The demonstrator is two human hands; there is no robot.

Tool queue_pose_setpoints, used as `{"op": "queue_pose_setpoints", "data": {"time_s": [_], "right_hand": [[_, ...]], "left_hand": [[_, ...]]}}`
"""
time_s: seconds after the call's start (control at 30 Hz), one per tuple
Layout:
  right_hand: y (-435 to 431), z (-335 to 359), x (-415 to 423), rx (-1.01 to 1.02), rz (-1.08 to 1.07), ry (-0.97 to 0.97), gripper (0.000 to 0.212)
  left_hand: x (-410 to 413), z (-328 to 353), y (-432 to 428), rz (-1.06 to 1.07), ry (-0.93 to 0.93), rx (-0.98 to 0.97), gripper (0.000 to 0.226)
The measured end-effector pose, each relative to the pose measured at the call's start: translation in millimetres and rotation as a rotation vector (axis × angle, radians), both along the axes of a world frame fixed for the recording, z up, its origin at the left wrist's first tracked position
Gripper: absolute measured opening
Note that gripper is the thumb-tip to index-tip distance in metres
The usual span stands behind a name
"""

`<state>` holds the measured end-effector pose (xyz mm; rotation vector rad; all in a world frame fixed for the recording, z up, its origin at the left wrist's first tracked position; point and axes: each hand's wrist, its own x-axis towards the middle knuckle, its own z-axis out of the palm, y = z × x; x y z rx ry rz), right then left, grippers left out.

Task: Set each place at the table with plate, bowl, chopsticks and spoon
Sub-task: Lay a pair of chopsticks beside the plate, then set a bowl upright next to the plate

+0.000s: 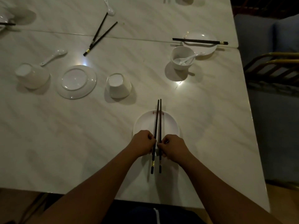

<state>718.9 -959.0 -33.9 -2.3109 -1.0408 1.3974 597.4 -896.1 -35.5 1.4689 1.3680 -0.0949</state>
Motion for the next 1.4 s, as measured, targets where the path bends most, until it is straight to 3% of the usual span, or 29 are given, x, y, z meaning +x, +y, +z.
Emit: {"op": "queue_pose_setpoints", "data": {"time_s": [0.23, 0.53, 0.6, 0.77, 0.9, 1.07, 1.2, 1.4], "right_hand": [[4.0, -2.2, 2.4, -0.005, 0.039, 0.009, 0.011], [16.7, -1.2, 6.9, -0.004, 0.052, -0.027, 0.02], [21.6, 3.5, 10.6, 0.022, 0.048, -0.082, 0.026], [65.8, 26.4, 16.1, 0.217, 0.14, -0.19, 0.023], [118.9, 38.4, -2.8, 0.311, 0.28, -0.16, 0.033], [172.1, 26.2, -21.5, 0.252, 0.352, -0.197, 0.039], [195.7, 5.0, -29.8, 0.128, 0.428, -0.262, 0.047], [212.6, -18.8, -35.0, 0.08, 0.428, -0.333, 0.047]], "left_hand": [[5.4, -2.5, 4.5, 0.042, 0.002, -0.018, 0.005], [5.6, 1.8, 8.9, 0.074, -0.029, -0.035, 0.014], [2.0, 6.0, 17.0, 0.043, -0.008, 0.052, 0.017], [-26.7, 26.4, 69.9, -0.036, 0.026, 0.517, 0.028], [-47.3, 41.6, 128.7, 0.002, 0.116, 0.613, 0.046], [-50.8, 31.2, 196.9, -0.133, 0.22, 0.54, 0.074], [-43.0, 10.4, 231.5, -0.365, 0.327, 0.451, 0.1], [-46.8, -0.9, 248.2, -0.417, 0.271, 0.458, 0.098]]}}
